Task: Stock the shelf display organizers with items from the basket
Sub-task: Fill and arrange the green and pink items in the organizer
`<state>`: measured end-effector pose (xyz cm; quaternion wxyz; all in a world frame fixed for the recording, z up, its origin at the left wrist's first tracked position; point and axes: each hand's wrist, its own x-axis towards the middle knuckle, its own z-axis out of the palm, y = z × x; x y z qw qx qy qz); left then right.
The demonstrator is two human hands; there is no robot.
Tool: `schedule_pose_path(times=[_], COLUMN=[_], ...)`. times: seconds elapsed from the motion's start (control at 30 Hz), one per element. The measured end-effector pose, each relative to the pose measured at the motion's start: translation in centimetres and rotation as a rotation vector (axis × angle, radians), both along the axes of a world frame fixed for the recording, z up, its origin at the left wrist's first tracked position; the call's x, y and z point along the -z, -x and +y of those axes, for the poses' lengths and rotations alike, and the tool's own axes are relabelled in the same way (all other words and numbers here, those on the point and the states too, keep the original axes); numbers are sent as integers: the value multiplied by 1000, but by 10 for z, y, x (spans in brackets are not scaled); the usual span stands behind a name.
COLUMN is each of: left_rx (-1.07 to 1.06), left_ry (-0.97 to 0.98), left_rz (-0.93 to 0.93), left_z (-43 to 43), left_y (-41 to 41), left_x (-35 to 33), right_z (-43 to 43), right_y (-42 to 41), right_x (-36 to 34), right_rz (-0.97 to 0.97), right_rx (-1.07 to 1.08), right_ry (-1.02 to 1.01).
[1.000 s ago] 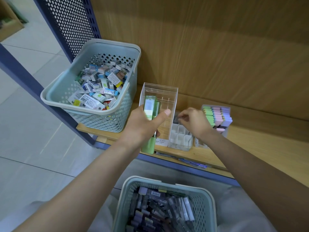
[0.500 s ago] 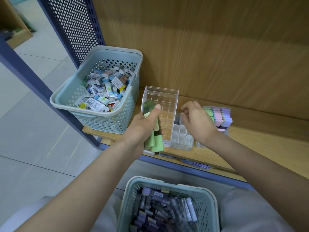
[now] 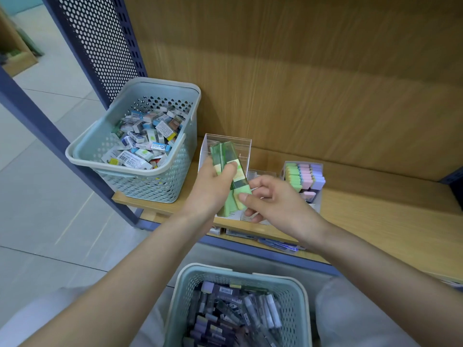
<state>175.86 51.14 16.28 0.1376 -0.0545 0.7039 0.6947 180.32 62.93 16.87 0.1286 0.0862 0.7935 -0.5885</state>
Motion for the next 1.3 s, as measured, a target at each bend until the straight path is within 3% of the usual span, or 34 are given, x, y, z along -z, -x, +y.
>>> schedule_pose_path(times=[0.13,0.23,0.33,0.43,0.53,0.6,0.93,1.3], left_rx=[80,71,120,184,234,262,257,229], left_ry=[77,117,166,194,190,194,265,219], left_rz=[133,86,6,-59,-112,-121,-157,-164], left_z=[4,9,15,23,30,35,43,42], left_y=[-3,-3,-3,-3,-2,-3,-1,4], left_x=[-3,-5,-5,-2,3,6,14,21], right_z=[12,39,80,112,129,134,133,122], right_y=[-2,6,15,15,14,13,28,43], right_x=[-4,-10,-10,-8,0,10,67,67], right_rz=[49,184,413,547,471,375,229,206], right_rx=[97,270,405,373,182,92,-110,-170], right_ry=[48,22,-287,-625,-790,-796,-870,-879])
